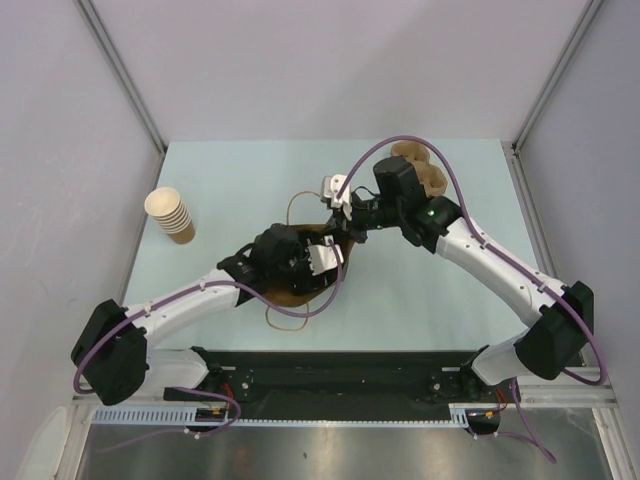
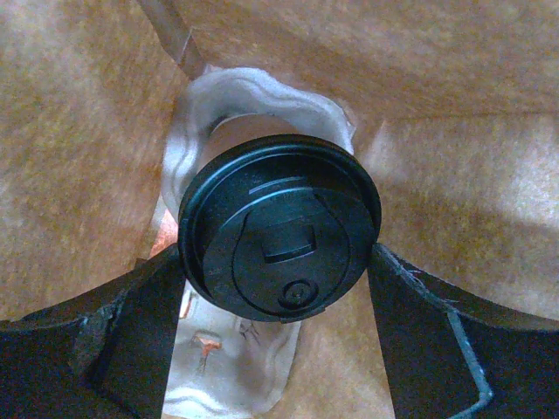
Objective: Pack the takeout coffee
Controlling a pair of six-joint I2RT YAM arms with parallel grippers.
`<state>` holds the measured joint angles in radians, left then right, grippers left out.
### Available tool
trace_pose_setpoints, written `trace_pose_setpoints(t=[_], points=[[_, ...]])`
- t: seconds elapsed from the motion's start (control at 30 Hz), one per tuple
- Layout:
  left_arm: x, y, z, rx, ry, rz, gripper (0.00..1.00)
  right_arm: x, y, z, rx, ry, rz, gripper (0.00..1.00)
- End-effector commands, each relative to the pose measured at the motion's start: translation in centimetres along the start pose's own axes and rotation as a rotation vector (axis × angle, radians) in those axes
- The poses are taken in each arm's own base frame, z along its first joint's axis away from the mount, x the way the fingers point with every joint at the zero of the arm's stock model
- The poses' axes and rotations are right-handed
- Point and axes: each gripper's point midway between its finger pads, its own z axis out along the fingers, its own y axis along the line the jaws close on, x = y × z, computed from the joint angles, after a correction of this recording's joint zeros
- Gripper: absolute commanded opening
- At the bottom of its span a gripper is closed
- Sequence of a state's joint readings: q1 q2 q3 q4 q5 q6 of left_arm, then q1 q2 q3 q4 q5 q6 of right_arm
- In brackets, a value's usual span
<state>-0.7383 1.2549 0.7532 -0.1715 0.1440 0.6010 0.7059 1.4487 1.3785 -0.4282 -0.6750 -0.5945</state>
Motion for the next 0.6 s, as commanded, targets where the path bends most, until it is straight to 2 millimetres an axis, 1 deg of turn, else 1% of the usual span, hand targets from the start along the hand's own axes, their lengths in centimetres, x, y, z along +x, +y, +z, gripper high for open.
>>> trace_pose_setpoints(t=[0.0,0.03,0.07,0.3,0.47,0.53,0.57], points=[[-0.2,0.4,-0.4,0.009,0.025,-0.064,0.44,-4.2,0.5,-1.3,-0.06,-0.156,-0.024,0.0],[-0.5,0.4,-0.5,0.015,0.02,-0.065,0.46,-4.0,0.4,-1.3,-0.061,-0.153,-0.011,0.0],[-0.6,0.5,-0.7,0.014,0.021,-0.066,0.51,-4.0,0.4,-1.4,-0.069,-0.156,-0.005,0.0],[-3.1,1.2,-1.7,0.028,-0.019,-0.083,0.66,-3.4,-0.2,-1.4,-0.076,-0.155,0.044,0.0],[-3.4,1.1,-2.0,0.048,-0.018,-0.079,0.77,-3.2,-1.0,-1.5,-0.078,-0.153,0.082,0.0],[-3.7,0.9,-2.1,0.068,-0.019,-0.078,0.8,-3.0,-1.1,-1.5,-0.088,-0.147,0.114,0.0],[-3.8,0.7,-2.2,0.082,-0.017,-0.082,0.81,-3.1,-1.4,-1.4,-0.091,-0.147,0.12,0.0]])
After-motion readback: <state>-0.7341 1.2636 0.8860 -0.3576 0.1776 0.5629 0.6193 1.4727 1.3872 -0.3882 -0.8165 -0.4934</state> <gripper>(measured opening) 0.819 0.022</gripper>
